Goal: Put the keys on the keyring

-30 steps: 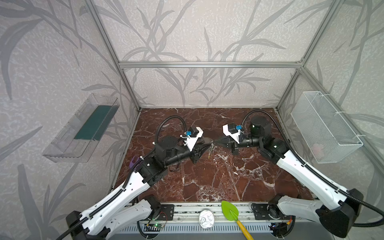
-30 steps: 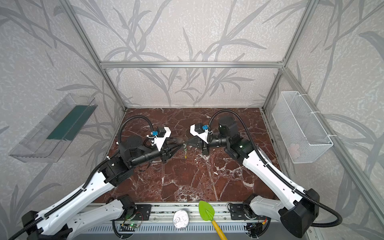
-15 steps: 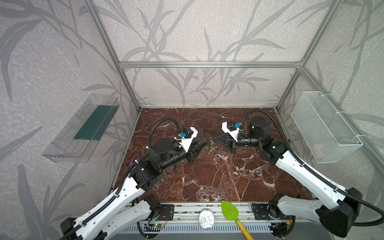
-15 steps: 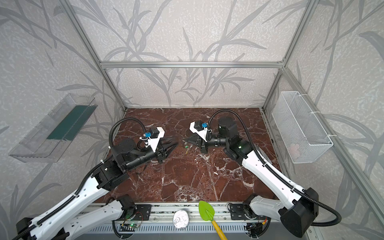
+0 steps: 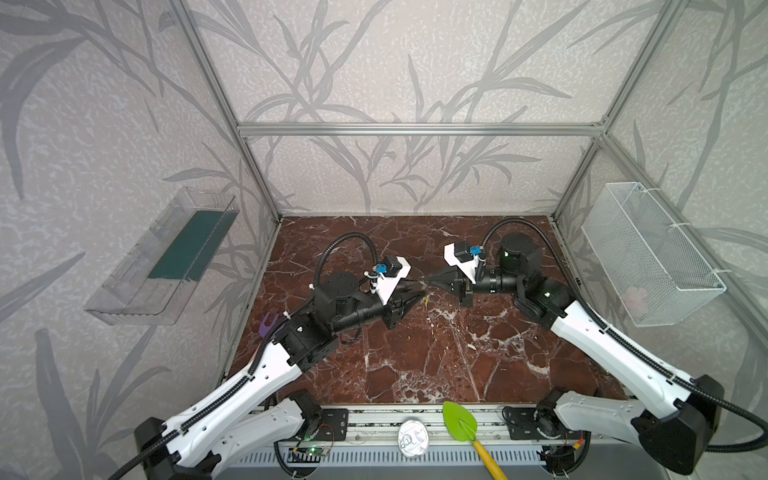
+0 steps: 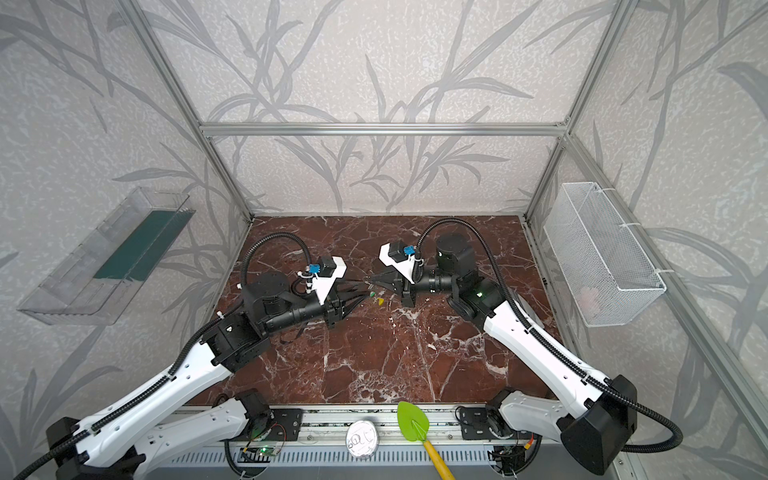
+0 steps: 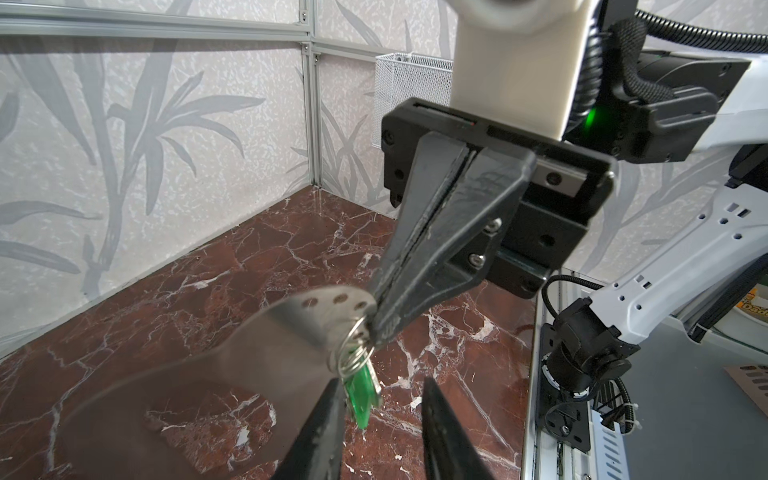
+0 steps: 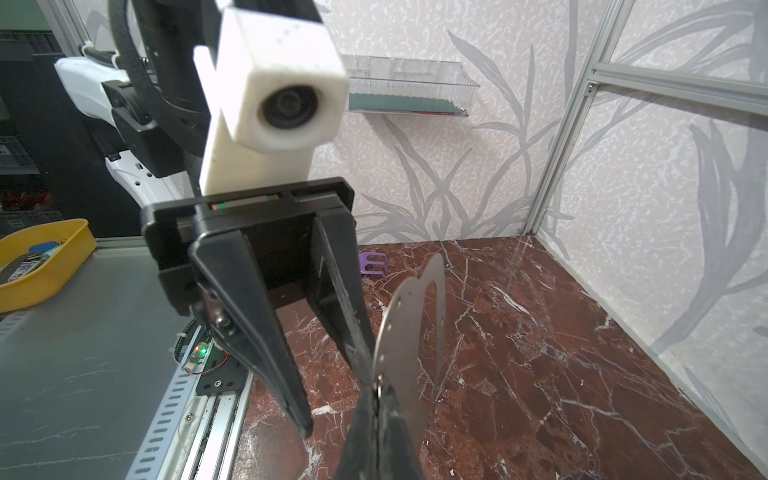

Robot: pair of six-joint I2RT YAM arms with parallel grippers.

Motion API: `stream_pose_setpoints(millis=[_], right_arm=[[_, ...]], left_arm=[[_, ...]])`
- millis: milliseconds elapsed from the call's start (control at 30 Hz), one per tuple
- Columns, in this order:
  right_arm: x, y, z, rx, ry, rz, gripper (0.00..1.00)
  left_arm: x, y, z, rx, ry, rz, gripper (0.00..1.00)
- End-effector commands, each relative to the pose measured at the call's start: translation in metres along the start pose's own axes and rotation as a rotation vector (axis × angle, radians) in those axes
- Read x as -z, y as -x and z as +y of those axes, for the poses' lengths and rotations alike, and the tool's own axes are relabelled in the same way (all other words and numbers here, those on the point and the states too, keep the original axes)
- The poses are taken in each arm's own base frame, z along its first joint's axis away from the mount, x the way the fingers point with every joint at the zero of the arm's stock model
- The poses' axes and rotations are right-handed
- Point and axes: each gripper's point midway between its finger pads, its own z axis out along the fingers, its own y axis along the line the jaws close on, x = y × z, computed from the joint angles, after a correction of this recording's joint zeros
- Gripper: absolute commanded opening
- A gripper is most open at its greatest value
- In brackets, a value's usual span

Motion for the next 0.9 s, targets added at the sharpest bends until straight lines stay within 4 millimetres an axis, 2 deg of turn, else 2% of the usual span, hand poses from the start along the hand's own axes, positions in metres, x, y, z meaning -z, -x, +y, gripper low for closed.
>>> stream_pose_setpoints(millis=[0,267,667,867], right_arm=[[0.003,0.007,0.008,0.032,0.028,-0.028,0.0],[0.004,0.004,0.013,0.034,0.051,-0.025,0.0],[0.004,0.003,0.022,0.031,0.099,-0.025,0.0],[0.003,0.005,0.022,0.031,0.098,-0.033,0.0]], left_arm=[[0.005,0.03,-0.005,-0.026,-0.016,-0.08,0.33],[0.011,0.036,-0.004,-0.033,0.004,-0.105,0.33],[0.007,0.041,-0.007,-0.038,-0.021,-0.111,0.33],[0.003,0.039,-0.009,-0.037,-0.043,-0.09,0.27]])
